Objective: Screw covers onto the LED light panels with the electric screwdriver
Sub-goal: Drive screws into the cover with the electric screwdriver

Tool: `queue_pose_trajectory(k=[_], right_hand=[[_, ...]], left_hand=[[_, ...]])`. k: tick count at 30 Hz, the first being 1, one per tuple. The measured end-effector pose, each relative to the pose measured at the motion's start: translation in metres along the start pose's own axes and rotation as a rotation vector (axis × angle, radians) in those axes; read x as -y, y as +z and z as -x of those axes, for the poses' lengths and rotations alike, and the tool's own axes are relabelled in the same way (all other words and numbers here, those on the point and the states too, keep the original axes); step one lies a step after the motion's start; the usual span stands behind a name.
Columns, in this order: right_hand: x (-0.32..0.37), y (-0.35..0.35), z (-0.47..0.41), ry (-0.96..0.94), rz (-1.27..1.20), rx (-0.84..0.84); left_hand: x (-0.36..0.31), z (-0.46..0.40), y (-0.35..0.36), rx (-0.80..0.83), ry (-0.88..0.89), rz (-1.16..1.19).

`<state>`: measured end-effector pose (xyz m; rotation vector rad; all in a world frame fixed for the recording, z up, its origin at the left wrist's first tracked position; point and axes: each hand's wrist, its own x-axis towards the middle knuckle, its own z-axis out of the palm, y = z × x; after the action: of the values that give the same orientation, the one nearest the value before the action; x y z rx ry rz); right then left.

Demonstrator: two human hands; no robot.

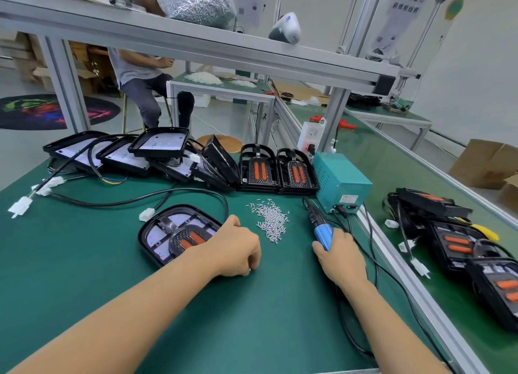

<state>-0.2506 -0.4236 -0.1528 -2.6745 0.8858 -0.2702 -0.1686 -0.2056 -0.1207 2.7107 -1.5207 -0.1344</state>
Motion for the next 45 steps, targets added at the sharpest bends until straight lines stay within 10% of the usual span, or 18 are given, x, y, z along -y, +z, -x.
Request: queue_pose_trajectory(k=[15, 20, 33, 45], right_hand=[[0.003, -0.005, -0.008, 0.041, 0.047, 0.062], [0.002, -0.017, -0.016, 0.06, -0.069, 0.164], [0.038, -0.068, -0.017, 0.319, -1.551, 0.355], [0.128, -0.107, 0.014, 0.006, -2.2, 0.09]], left_hand=[[-0.006, -0.001, 0.007, -0.072, 0.01, -0.18], [-0.011, 0.008, -0.011, -0.273, -0.038, 0.236], [0.035, 0.041, -0.03, -0.638, -0.364, 1.427], [0.043, 0.056, -0.022, -0.728, -0.415, 1.588]])
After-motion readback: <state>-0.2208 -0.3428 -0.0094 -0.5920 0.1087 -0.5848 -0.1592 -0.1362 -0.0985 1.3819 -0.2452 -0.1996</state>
